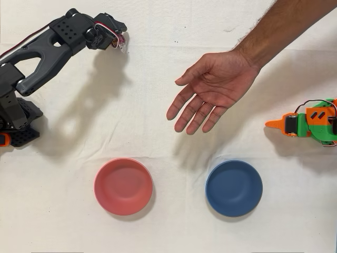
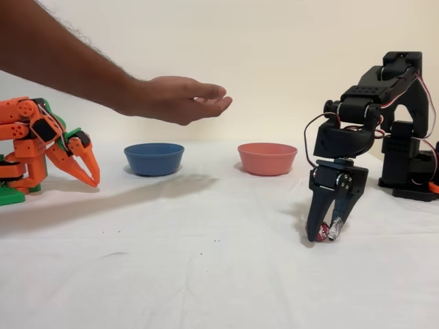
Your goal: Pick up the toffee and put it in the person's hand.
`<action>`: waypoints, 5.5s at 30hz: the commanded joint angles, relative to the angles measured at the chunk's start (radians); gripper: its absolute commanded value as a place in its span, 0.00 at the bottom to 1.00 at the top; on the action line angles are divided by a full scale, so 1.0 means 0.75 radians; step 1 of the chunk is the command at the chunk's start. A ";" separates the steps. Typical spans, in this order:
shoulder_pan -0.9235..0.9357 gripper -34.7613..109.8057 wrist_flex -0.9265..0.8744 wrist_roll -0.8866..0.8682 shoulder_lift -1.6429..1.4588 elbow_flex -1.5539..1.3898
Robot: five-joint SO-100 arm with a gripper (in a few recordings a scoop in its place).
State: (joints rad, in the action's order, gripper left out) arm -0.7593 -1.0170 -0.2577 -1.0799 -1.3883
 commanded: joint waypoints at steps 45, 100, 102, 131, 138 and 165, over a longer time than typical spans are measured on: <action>0.074 0.34 -0.025 -0.027 -0.233 -0.012; 0.720 0.35 0.166 0.254 -0.978 -0.272; 0.734 0.34 0.168 0.264 -0.945 -0.223; 0.802 0.34 0.299 0.258 -0.536 0.280; 0.808 0.34 0.366 0.241 -0.417 0.411; 0.808 0.35 0.446 0.192 -0.205 0.599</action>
State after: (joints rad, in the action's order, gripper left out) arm -0.1442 -0.6857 -0.1104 -1.1704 -0.9986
